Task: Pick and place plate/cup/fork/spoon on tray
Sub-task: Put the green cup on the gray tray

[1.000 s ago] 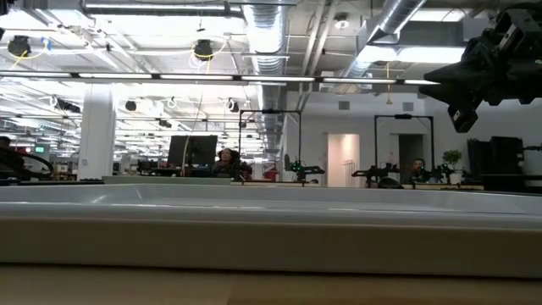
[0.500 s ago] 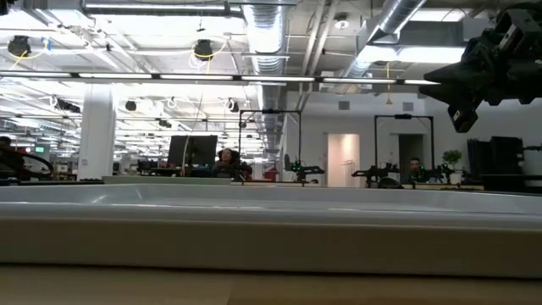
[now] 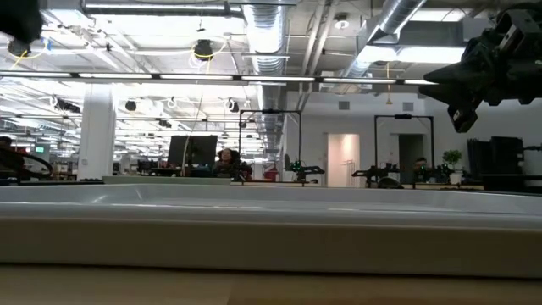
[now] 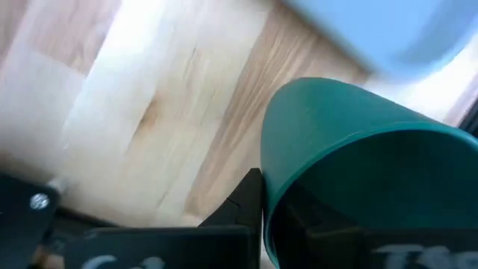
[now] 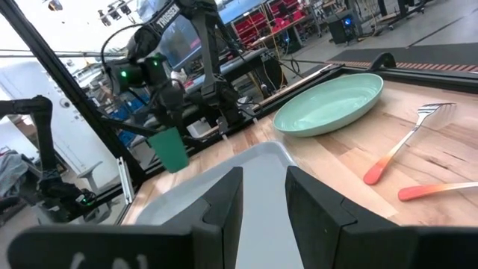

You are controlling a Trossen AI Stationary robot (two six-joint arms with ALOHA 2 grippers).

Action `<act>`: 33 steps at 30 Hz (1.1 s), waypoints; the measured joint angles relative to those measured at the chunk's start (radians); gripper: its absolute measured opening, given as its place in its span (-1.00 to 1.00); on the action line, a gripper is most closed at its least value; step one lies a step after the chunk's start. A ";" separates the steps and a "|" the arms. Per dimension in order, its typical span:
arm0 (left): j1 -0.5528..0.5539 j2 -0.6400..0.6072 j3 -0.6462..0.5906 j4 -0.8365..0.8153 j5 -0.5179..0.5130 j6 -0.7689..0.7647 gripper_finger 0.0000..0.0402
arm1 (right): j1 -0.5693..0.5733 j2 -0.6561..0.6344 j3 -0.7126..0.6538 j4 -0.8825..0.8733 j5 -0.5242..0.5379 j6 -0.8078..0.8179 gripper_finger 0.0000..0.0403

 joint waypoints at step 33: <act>0.801 0.172 0.082 0.076 0.104 0.570 -1.00 | 0.000 0.000 0.000 -0.002 0.008 0.002 -0.36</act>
